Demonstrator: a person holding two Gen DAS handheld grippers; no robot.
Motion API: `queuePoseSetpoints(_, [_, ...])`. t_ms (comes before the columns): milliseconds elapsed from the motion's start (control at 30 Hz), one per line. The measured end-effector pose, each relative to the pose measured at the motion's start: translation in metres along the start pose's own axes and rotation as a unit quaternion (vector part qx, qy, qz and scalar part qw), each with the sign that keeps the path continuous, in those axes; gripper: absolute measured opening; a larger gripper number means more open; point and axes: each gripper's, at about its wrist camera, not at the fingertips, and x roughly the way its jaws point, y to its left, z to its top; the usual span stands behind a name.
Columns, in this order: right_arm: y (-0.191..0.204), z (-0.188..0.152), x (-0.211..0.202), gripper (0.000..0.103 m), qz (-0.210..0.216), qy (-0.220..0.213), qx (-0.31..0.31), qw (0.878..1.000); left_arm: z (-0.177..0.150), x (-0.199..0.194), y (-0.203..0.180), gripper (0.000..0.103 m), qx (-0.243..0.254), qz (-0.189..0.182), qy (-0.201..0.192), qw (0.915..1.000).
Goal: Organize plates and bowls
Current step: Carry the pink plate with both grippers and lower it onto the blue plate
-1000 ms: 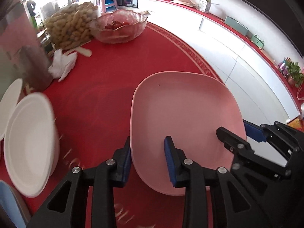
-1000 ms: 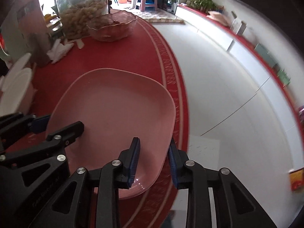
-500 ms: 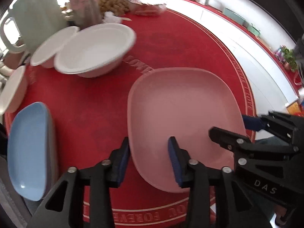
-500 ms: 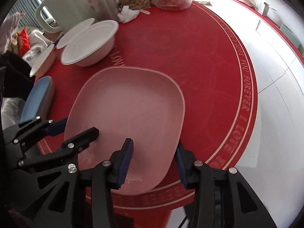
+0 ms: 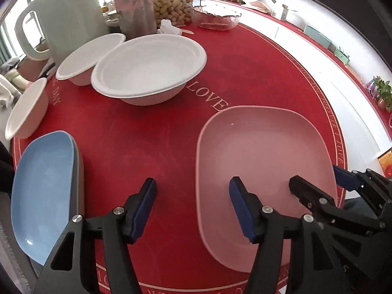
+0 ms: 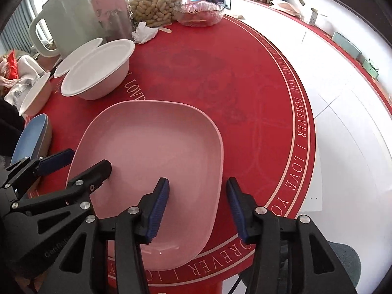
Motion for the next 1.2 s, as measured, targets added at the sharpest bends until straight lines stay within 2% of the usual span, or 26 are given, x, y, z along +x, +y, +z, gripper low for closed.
queuePoseSetpoints(67, [0.0, -0.001, 0.0, 0.058, 0.0, -0.003, -0.002, 1.0, -0.001, 0.0, -0.001, 0.065, 0.004, 0.004, -0.003, 1.0])
queuePoseSetpoints(100, [-0.002, -0.003, 0.001, 0.063, -0.002, -0.004, 0.001, 1.0, -0.001, 0.0, -0.001, 0.065, 0.004, 0.006, -0.004, 1.0])
queuePoseSetpoints(167, [-0.009, -0.009, 0.003, 0.079, -0.014, -0.004, 0.015, 1.0, -0.001, 0.0, 0.0, 0.065, 0.004, 0.008, -0.006, 0.9999])
queuePoseSetpoints(200, [-0.015, -0.012, 0.008, 0.094, -0.022, 0.002, 0.028, 0.999, -0.002, 0.0, 0.001, 0.065, 0.002, 0.007, -0.007, 1.0])
queuePoseSetpoints(233, [-0.02, -0.013, 0.012, 0.103, -0.024, 0.009, 0.035, 0.999, -0.002, 0.001, 0.002, 0.066, -0.003, 0.002, -0.005, 1.0])
queuePoseSetpoints(367, [-0.019, -0.015, 0.012, 0.103, -0.023, 0.004, 0.027, 0.999, -0.001, 0.0, 0.0, 0.065, -0.002, 0.005, -0.006, 1.0])
queuePoseSetpoints(500, [-0.013, -0.01, 0.007, 0.093, -0.026, -0.008, 0.012, 1.0, -0.001, 0.001, 0.0, 0.065, -0.002, 0.006, -0.007, 1.0])
queuePoseSetpoints(567, [-0.01, -0.007, 0.007, 0.091, -0.029, -0.007, 0.003, 1.0, 0.0, 0.0, 0.0, 0.065, -0.001, 0.008, -0.008, 0.9999])
queuePoseSetpoints(667, [-0.009, -0.003, 0.008, 0.084, -0.014, -0.004, 0.008, 1.0, -0.001, -0.001, -0.002, 0.065, 0.001, 0.005, -0.005, 1.0])
queuePoseSetpoints(700, [-0.006, -0.004, 0.006, 0.069, -0.009, -0.008, 0.003, 1.0, -0.002, 0.0, -0.003, 0.064, 0.005, -0.002, -0.003, 1.0])
queuePoseSetpoints(733, [-0.001, -0.005, 0.004, 0.049, 0.001, -0.011, -0.002, 1.0, -0.003, -0.001, -0.007, 0.057, 0.01, -0.013, -0.001, 0.9999])
queuePoseSetpoints(767, [0.004, -0.006, 0.003, 0.04, 0.006, -0.01, -0.004, 1.0, -0.003, -0.003, -0.011, 0.05, 0.019, -0.016, -0.002, 0.9997])
queuePoseSetpoints(800, [0.007, -0.007, 0.003, 0.036, 0.006, -0.009, -0.002, 1.0, -0.005, -0.005, -0.014, 0.038, 0.025, -0.02, -0.003, 0.9995])
queuePoseSetpoints(867, [0.008, -0.011, 0.002, 0.034, 0.008, -0.01, 0.007, 1.0, -0.007, -0.007, -0.018, 0.038, 0.035, -0.008, -0.001, 0.9993])
queuePoseSetpoints(1000, [0.001, -0.016, -0.003, 0.032, 0.039, 0.008, 0.043, 0.998, -0.014, -0.011, -0.017, 0.038, 0.028, -0.012, 0.009, 0.9995])
queuePoseSetpoints(1200, [0.001, -0.03, -0.011, 0.032, 0.036, 0.015, 0.055, 0.998, -0.029, -0.025, -0.028, 0.038, 0.051, 0.012, -0.008, 0.9986])
